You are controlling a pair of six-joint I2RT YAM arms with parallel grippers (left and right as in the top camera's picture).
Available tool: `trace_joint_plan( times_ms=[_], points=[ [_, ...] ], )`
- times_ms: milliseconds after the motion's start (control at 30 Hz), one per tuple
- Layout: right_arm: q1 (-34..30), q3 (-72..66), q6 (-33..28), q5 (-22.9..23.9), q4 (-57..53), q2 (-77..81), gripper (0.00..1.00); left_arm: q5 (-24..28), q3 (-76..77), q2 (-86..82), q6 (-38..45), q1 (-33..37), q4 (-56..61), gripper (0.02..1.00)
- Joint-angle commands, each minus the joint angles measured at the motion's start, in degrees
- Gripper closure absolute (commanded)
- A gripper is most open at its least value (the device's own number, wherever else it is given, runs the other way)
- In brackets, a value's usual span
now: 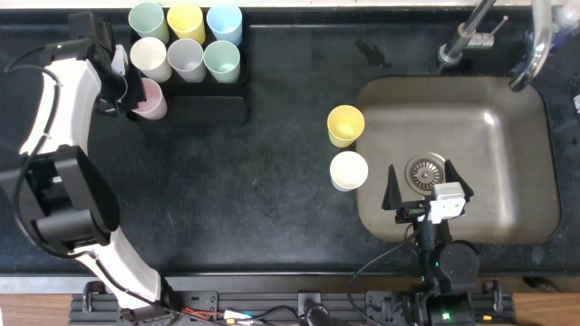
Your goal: Store Cups
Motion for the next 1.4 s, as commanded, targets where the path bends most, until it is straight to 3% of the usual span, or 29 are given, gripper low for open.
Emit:
trace_joint_plan(
  times_ms=[33, 133, 233, 467, 633, 767, 1167, 1400],
  points=[
    [-0.04, -0.76, -0.2, 0.07, 0.33, -0.42, 0.003, 0.59, -0.11, 0.85, 0.0, 0.31, 0.11, 0.669],
    [-0.04, -0.76, -0.2, 0.04, 0.33, -0.42, 0.005, 0.59, 0.07, 0.31, -0.68, 0.31, 0.17, 0.509],
    [-0.04, -0.76, -0.2, 0.07, 0.33, -0.42, 0.005, 0.55, 0.07, -2.34, -1.05, 0.31, 0.11, 0.413],
    [-0.04, -0.76, -0.2, 0.07, 0.33, -0.42, 0.005, 0.42, 0.07, -12.31, -7.06, 0.17, -1.84, 0.386],
    [-0.04, -0.76, -0.2, 0.07, 0.33, -0.42, 0.005, 0.44, 0.07, -20.2, -17.73, -2.38, -6.23, 0.321],
    [-0.04, -0.76, -0.2, 0.07, 0.33, -0.42, 0.005, 0.35, 0.09, -23.56, -24.85, -9.44, -7.37, 0.301],
    [-0.04, -0.76, -0.2, 0.07, 0.33, -0.42, 0.007, 0.68, 0.87, -16.59, -34.82, -37.03, 3.1, 0.231],
    [-0.04, -0.76, -0.2, 0.07, 0.31, -0.42, 0.005, 4.31, 4.09, -8.55, -37.09, -46.16, 3.32, 0.213]
  ],
)
